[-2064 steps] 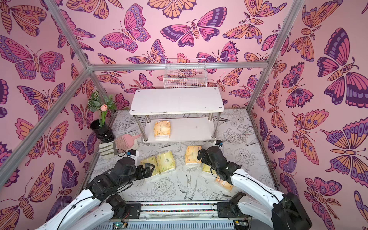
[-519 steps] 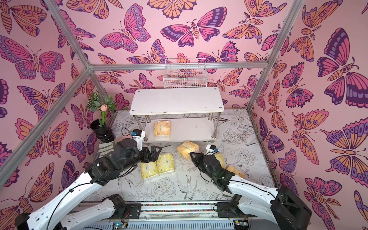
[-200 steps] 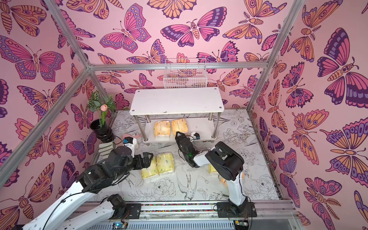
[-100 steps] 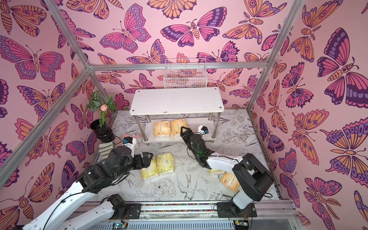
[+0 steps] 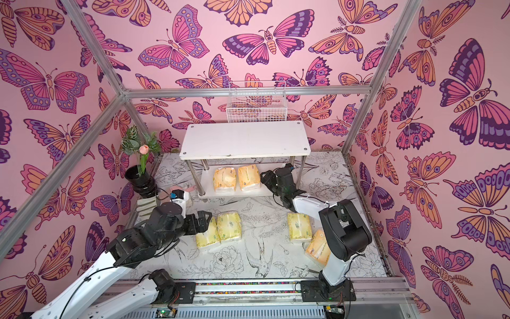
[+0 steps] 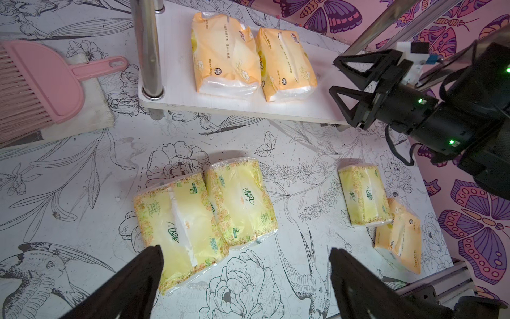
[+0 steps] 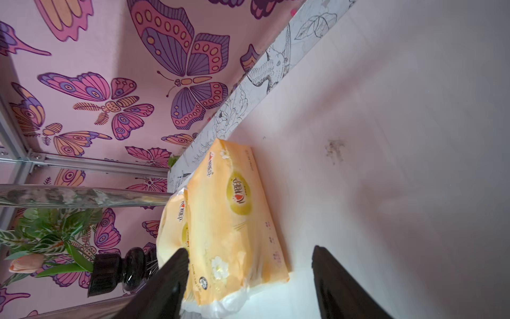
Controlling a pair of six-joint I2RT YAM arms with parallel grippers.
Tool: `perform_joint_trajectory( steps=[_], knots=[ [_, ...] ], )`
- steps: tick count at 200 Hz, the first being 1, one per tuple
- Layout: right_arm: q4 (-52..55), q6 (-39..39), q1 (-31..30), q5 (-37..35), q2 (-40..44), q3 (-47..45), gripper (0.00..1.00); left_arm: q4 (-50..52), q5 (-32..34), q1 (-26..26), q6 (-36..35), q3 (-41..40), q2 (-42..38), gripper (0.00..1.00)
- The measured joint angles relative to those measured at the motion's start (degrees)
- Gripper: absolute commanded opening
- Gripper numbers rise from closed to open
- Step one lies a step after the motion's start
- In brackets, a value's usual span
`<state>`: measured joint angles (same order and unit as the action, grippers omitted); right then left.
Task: Place the tissue boxes on the shelf by color
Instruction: Place a box of tissues on the shelf.
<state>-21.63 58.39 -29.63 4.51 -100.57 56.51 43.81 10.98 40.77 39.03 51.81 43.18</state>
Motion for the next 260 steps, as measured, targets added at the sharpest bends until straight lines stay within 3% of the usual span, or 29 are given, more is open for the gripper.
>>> perform_joint_trajectory(
  steps=[108, 260],
  knots=[
    [-1.9, -1.4, 0.0, 5.0, -9.4, 6.9, 0.70, 0.0, 0.0, 0.0, 0.0, 0.0, 0.0, 1.00],
    [-1.9, -1.2, -2.4, 6.7, -9.6, 7.1, 0.69, 0.0, -0.3, 0.0, 0.0, -0.1, 0.1, 1.00]
  ],
)
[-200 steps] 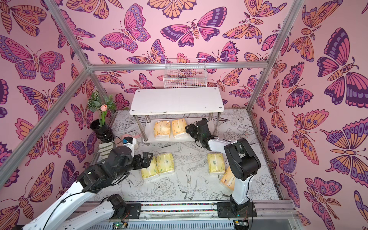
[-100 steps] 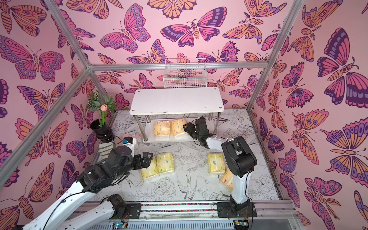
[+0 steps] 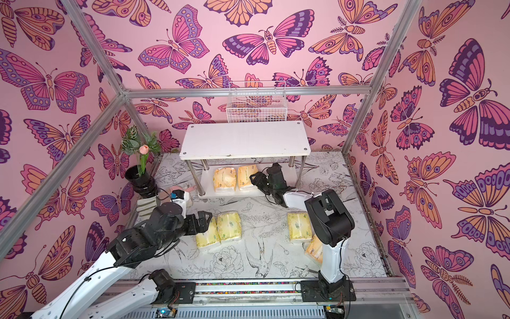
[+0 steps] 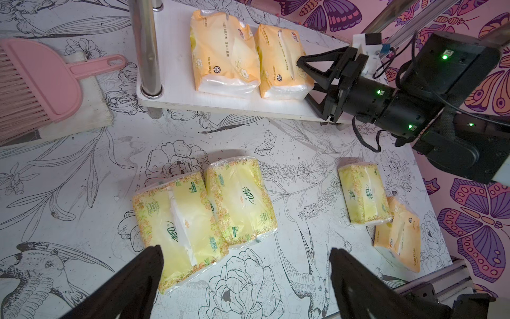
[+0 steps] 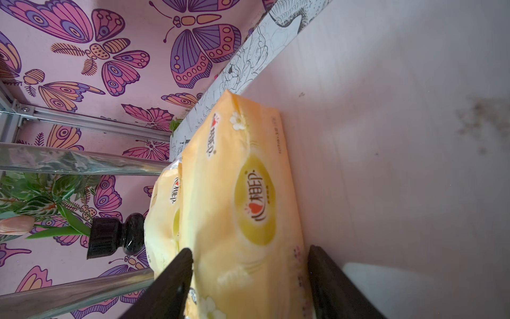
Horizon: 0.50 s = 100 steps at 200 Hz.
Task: Place the tissue boxes on the shelf by color
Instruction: Place a box of tissues on the shelf.
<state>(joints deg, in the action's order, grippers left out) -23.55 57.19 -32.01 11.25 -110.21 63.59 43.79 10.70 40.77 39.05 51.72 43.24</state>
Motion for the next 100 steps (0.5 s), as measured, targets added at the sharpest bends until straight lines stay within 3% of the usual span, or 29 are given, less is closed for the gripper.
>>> perform_joint_trajectory(
  steps=[53, 100],
  knots=[
    [-1.3, 0.0, -0.2, -0.4, 1.8, -2.9, 0.70, 0.0, 0.0, 0.0, 0.0, -0.3, 0.0, 1.00],
    [3.7, -0.4, -0.3, -2.8, 16.1, -11.1, 0.74, 0.0, -0.5, 0.0, -0.3, -0.3, 0.0, 1.00]
  ],
)
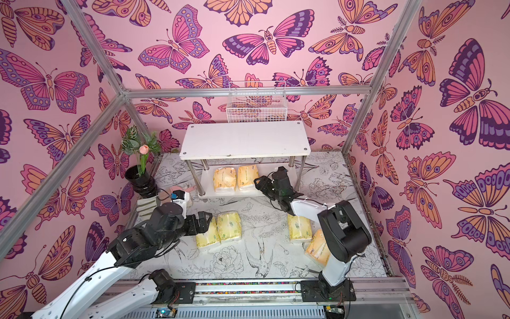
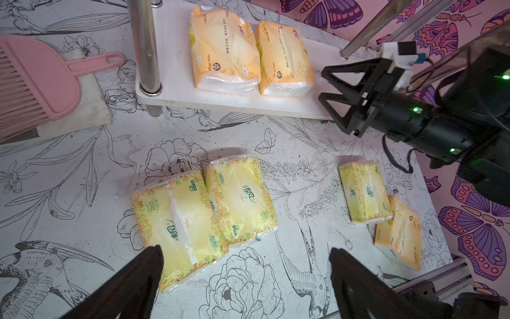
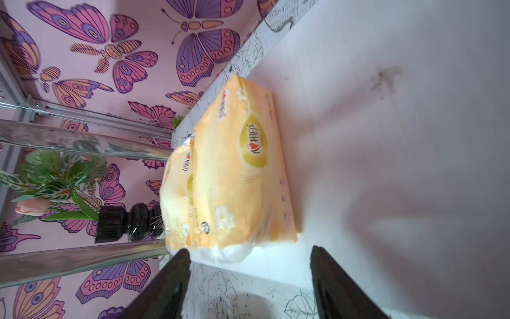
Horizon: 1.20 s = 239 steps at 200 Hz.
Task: Place the tissue boxes on the shelf by color
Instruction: Place a box of tissues on the shelf, then adjust the box of tissues at the center of the board.
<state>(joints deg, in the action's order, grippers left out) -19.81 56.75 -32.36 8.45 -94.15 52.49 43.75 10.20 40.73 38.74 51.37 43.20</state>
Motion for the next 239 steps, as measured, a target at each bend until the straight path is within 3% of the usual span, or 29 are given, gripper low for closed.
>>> perform_joint_trajectory(
  steps=[47, 90, 119, 182, 239],
  knots=[
    [14.4, -1.9, 2.8, -1.8, 21.9, -5.0, 0.77, -1.8, -4.1, 0.0, -1.2, -1.9, -0.1, 1.00],
    [38.2, -3.0, 9.1, -6.4, 41.5, -9.7, 0.83, -4.9, -9.2, 0.7, -1.1, -6.0, -0.1, 1.00],
    [54.9, -2.3, 12.2, -12.2, 50.3, -9.8, 0.89, -7.6, -11.6, 2.2, -0.7, -8.2, 0.2, 1.00],
    [77.3, 3.9, 17.6, -23.9, 54.4, -14.3, 0.99, -12.5, -15.4, 3.8, -0.3, -8.4, 4.5, 1.00],
    [78.9, 5.8, 22.5, -26.7, 53.6, -20.0, 0.99, -14.0, -17.2, 4.7, -0.8, -5.9, 10.5, 1.00]
  ],
)
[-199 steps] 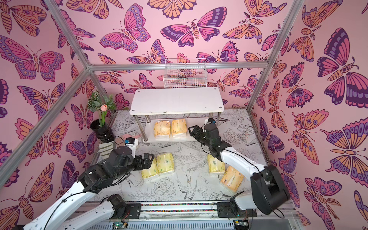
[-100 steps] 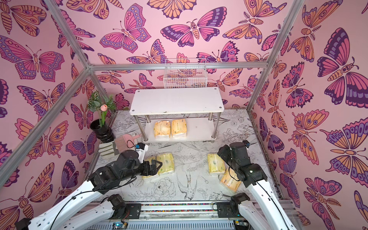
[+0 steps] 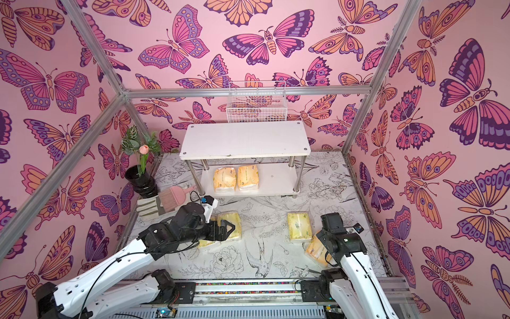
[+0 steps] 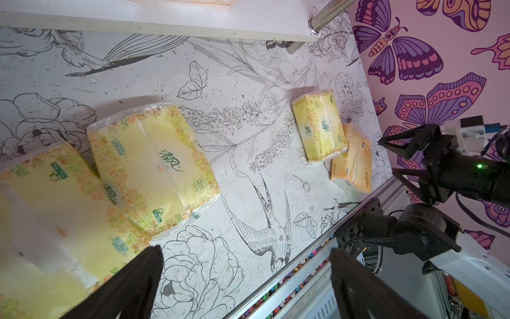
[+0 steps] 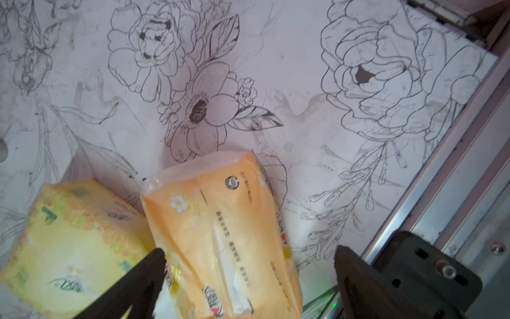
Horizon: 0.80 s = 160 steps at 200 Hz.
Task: Place the tissue boxes on the shelf by color
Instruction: Adjust the box of tissues at the center of the board.
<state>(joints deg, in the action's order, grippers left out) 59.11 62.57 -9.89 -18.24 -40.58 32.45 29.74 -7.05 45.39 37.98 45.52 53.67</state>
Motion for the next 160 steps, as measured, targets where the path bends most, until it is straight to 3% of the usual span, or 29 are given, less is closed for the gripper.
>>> perform_joint_trajectory(
  steps=[71, 160],
  knots=[
    [-13.2, -0.5, 2.1, 6.3, -3.1, -9.6, 0.97, -0.9, -0.7, 1.0, 0.0, 1.3, 2.7, 1.00],
    [-28.2, -8.0, 2.3, 17.2, -11.6, -10.0, 0.95, -1.0, -0.7, 1.7, 0.1, 1.5, 3.6, 1.00]
  ],
)
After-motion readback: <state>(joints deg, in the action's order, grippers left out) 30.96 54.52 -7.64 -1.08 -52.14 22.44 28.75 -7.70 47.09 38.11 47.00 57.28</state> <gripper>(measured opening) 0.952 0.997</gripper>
